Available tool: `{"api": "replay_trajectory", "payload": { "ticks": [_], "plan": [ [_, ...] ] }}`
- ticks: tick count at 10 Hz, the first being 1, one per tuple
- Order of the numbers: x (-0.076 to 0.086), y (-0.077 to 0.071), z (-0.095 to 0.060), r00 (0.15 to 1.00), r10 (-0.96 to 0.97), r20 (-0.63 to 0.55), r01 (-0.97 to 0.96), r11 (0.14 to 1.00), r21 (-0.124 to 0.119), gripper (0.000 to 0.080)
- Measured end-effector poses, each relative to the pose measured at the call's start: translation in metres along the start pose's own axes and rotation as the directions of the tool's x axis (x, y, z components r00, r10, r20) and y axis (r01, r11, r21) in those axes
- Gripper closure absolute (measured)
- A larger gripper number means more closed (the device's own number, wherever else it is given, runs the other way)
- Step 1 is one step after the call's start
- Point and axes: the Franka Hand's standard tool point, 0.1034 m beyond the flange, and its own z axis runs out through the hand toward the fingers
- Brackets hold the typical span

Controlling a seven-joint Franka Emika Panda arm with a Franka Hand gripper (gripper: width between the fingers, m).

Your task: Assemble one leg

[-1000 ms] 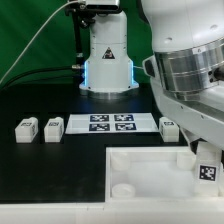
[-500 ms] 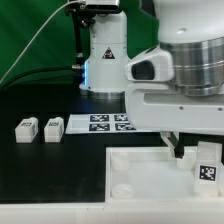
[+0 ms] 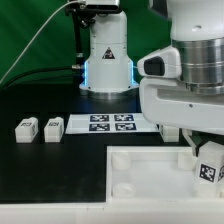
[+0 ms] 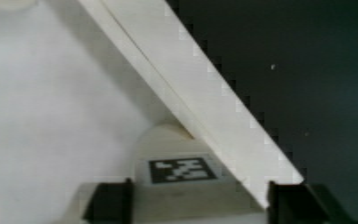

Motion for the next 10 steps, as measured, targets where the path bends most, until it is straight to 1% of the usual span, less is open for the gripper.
{"api": "replay_trajectory", "payload": {
  "ticks": [1,3,4,5,6,7,8,9,10],
  "plan": [
    [0.0005,0.003,0.0009,0.998,0.056,0.002,-0.056,0.998,-0.006,0.0498],
    [0.0008,0.002,0.0005,0.957,0.29,0.014,-0.29,0.957,0.006,0.05],
    [0.0047,0.0025,-0.0013,0.917,0.397,0.029,-0.398,0.917,0.019,0.0503],
    [0.0067,0.0027,-0.0008,0.864,0.502,0.045,-0.503,0.864,0.027,0.0503],
    [0.007,0.001,0.0008,0.774,0.629,0.074,-0.632,0.774,0.034,0.0505],
    [0.0071,-0.0003,0.0013,0.709,0.699,0.096,-0.704,0.709,0.037,0.0505],
    [0.0074,-0.0011,0.0014,0.661,0.743,0.109,-0.749,0.661,0.038,0.0505],
    [0.0078,-0.0034,0.0014,0.557,0.821,0.125,-0.83,0.557,0.038,0.0505],
    [0.0082,-0.0045,0.0012,0.477,0.869,0.134,-0.878,0.477,0.035,0.0505]
  ]
}}
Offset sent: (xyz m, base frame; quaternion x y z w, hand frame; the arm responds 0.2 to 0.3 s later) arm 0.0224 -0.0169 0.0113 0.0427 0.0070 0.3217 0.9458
